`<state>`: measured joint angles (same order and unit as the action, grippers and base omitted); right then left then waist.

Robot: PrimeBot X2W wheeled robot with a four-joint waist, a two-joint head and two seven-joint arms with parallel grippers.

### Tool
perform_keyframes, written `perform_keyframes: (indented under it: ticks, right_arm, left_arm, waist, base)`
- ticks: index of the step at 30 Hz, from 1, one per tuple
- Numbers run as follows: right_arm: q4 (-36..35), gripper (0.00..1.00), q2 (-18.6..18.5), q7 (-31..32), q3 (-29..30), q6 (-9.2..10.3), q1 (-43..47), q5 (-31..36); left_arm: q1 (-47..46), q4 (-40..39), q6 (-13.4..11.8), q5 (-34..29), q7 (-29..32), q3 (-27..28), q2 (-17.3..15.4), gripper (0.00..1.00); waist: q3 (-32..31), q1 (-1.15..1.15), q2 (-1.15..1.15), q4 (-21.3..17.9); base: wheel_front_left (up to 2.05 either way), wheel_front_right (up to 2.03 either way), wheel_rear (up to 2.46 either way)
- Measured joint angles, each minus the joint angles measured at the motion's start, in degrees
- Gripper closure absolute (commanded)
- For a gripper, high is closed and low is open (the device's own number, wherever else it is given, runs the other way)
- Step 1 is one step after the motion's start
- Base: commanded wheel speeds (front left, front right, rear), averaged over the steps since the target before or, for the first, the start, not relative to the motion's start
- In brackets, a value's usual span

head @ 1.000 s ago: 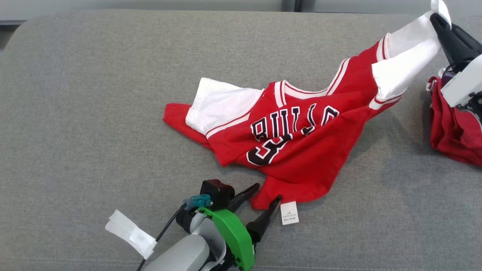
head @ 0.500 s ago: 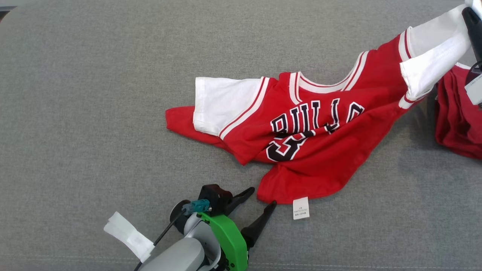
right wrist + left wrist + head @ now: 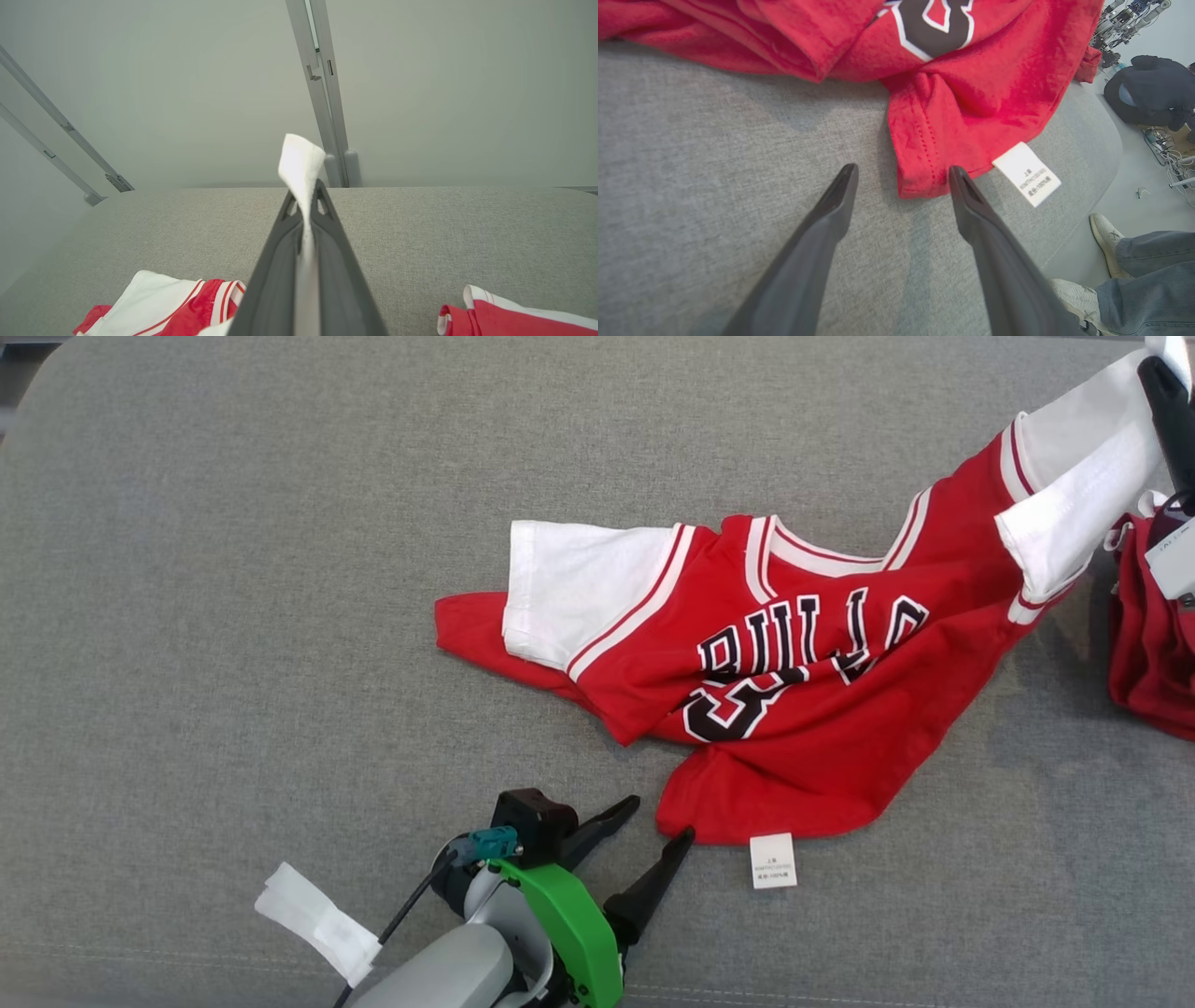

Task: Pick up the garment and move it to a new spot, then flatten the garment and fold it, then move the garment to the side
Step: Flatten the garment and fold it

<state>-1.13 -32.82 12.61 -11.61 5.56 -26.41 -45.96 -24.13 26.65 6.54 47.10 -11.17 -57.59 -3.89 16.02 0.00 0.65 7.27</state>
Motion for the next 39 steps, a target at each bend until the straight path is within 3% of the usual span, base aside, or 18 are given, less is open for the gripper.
perform_keyframes:
  ticks: [8, 11, 12, 14, 15, 16, 17, 24, 29, 32, 35, 39]
  right_arm:
    - [0.3, 1.00, 0.0, 0.0, -0.1, -0.44, 0.0, 0.0]
    - [0.3, 1.00, 0.0, 0.0, -0.1, -0.44, 0.0, 0.0]
    - [0.4, 1.00, 0.0, 0.0, -0.1, -0.45, 0.0, 0.0]
    - [0.6, 1.00, 0.0, 0.0, -0.2, -0.49, 0.1, 0.0]
    - [0.6, 1.00, 0.0, 0.0, -0.2, -0.51, 0.1, 0.0]
    - [0.7, 1.00, 0.0, -0.1, -0.2, -0.51, 0.1, 0.0]
    - [0.7, 1.00, 0.0, -0.1, -0.2, -0.51, 0.2, 0.0]
    - [1.9, 1.00, 0.4, -1.1, -0.5, -0.97, 1.2, 0.0]
    - [0.8, 1.00, 0.8, -3.4, 2.0, -1.00, 1.0, -0.8]
    - [-1.9, 1.00, 3.1, -6.6, 6.1, -0.99, 0.3, -4.7]
    - [-4.8, 1.00, 5.5, -9.1, 8.4, -1.23, -0.3, -7.6]
    - [-8.4, 1.00, 6.2, -11.4, 11.6, -2.30, 0.4, -10.7]
  left_arm:
    - [0.1, -1.0, 0.1, 1.8, -0.1, -1.4, 0.2, 0.03]
    - [0.1, -1.3, 0.1, 2.1, -0.1, -2.0, 0.8, 0.13]
    - [0.1, -1.4, 0.1, 2.1, -0.1, -2.1, 0.9, 0.39]
    - [0.1, -1.4, 0.1, 2.1, -0.1, -2.4, 0.9, 0.70]
    - [0.1, -1.4, 0.1, 2.1, -0.1, -2.5, 0.9, 0.70]
    - [0.1, -1.4, 0.5, 2.2, -0.1, -2.6, 0.9, 0.93]
    - [0.1, -1.4, 0.5, 2.3, -0.3, -2.6, 0.9, 1.00]
    - [0.1, -1.6, 0.5, 3.7, -0.5, -2.8, 0.9, 1.00]
    - [-0.9, -9.9, 0.5, 9.4, -0.8, 2.4, -1.4, 1.00]
    - [-4.8, -17.1, 0.6, 10.0, -1.1, 6.2, -6.1, 1.00]
    - [-7.7, -23.0, 0.6, 10.0, -1.5, 11.6, -13.0, 1.00]
    - [-9.1, -32.1, 0.6, 10.0, -1.4, 16.5, -20.2, 1.00]
  waist:
    - [-0.2, 0.00, 0.00, -0.1]
    - [-0.2, 0.00, 0.00, -0.3]
    - [-0.2, 0.00, 0.00, -0.4]
    - [-0.2, 0.00, 0.00, -0.5]
    - [-0.2, 0.00, 0.00, -0.6]
    - [-0.2, 0.00, 0.00, -0.6]
    - [-0.3, 0.00, 0.00, -0.7]
    - [-0.9, 0.00, 0.00, -1.0]
    - [-1.8, 0.00, 0.00, -1.3]
    - [-2.6, 0.00, 0.00, -1.3]
    - [-3.7, 0.00, 0.00, -1.3]
    - [-5.7, 0.00, 0.00, -1.6]
  base:
    - [0.00, 0.00, 0.00]
    - [0.00, 0.00, 0.00]
    - [0.00, 0.00, 0.00]
    - [0.00, 0.00, 0.00]
    - [0.00, 0.00, 0.00]
    - [0.00, 0.00, 0.00]
    - [0.00, 0.00, 0.00]
    - [0.00, 0.00, 0.00]
    - [0.00, 0.00, 0.00]
    - [0.00, 0.00, 0.00]
    - [0.00, 0.00, 0.00]
    - [0.00, 0.00, 0.00]
